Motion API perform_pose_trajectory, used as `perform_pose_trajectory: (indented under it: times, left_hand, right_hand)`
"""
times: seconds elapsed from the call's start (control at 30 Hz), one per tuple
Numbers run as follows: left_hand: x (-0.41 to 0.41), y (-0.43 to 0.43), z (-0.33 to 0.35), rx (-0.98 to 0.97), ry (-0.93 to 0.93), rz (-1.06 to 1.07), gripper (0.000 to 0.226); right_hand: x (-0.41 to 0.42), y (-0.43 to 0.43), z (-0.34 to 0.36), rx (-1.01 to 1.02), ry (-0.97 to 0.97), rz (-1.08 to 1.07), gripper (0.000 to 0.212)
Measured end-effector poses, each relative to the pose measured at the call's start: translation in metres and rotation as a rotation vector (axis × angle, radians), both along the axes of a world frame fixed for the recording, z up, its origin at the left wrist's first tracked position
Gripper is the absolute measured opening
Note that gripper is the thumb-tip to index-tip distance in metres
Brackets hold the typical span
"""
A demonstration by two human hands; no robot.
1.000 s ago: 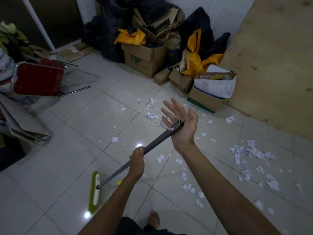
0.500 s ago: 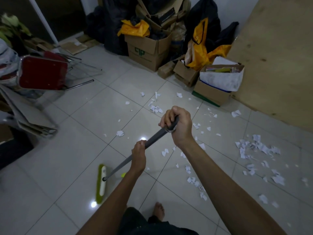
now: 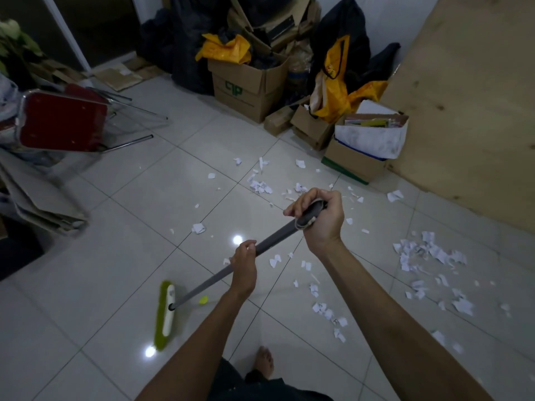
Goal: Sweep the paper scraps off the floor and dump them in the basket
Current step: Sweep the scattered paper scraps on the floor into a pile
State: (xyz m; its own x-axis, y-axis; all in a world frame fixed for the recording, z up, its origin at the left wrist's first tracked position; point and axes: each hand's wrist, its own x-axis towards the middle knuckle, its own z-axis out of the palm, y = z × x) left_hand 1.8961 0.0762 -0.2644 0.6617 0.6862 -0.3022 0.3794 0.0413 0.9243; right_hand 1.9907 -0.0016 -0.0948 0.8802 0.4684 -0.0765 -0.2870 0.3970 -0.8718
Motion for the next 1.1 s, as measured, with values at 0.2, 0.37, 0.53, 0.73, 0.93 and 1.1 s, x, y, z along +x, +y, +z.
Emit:
perform_pose_trajectory:
  times: [0.2, 0.37, 0.53, 0.73, 0.93, 1.1]
  left_hand:
    - [0.019, -0.028, 0.008, 0.004, 0.004, -0.056, 0.022]
    - [0.046, -0.054, 0.033, -0.039, -0.022, -0.078, 0.024]
    - [0.073, -0.079, 0.059, -0.056, -0.044, -0.194, 0.029]
    - [0.09, -0.103, 0.086, -0.044, -0.09, -0.382, 0.042]
    - [0.095, -0.108, 0.099, -0.233, -0.155, -0.281, 0.031]
    - [0.091, -0.093, 0.112, -0.346, -0.2, -0.163, 0.027]
  right_hand:
    - [0.015, -0.03, 0.009, -0.018, 0.011, -0.046, 0.055]
    - [0.034, -0.052, 0.032, -0.086, 0.001, -0.108, 0.056]
    - [0.05, -0.074, 0.06, -0.112, -0.042, -0.134, 0.056]
    - [0.059, -0.094, 0.09, -0.106, -0.105, -0.144, 0.039]
    - [0.049, -0.077, 0.11, -0.116, -0.14, -0.22, 0.031]
    - [0.035, -0.041, 0.126, -0.145, -0.213, -0.173, 0.033]
